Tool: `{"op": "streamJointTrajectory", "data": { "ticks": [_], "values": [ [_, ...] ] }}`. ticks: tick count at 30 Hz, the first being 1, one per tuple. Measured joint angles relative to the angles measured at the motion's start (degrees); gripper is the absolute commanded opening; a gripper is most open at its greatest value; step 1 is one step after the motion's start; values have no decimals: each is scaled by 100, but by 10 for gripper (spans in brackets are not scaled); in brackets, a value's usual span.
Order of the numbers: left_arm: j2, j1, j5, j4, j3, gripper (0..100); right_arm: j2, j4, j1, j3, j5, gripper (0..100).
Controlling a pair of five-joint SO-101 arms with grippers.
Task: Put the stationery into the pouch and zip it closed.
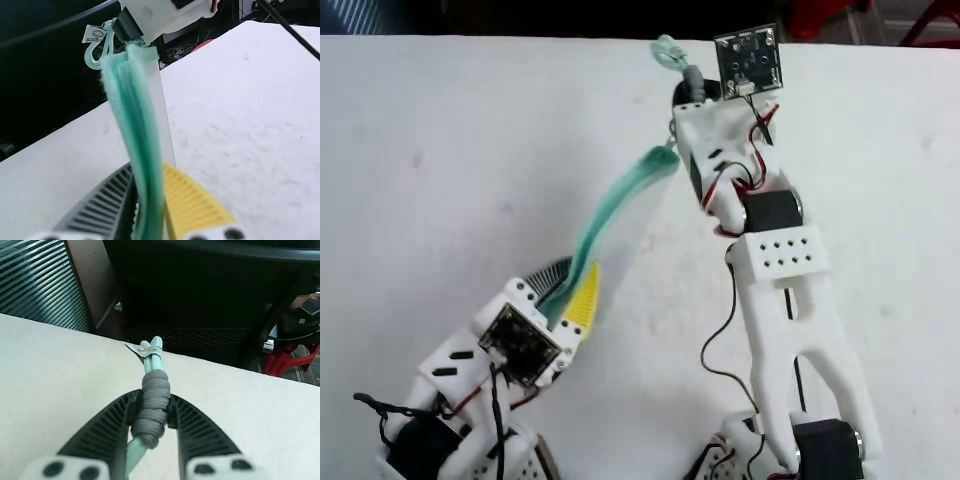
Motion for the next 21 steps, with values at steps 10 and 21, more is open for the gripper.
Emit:
{"op": "streamJointTrajectory", "data": {
  "ticks": [10,21],
  "values": [
    [0,0,0,0,0,20,26,-9,9,79,1160,19],
    [0,0,0,0,0,20,26,-9,9,79,1213,19]
  ]
}}
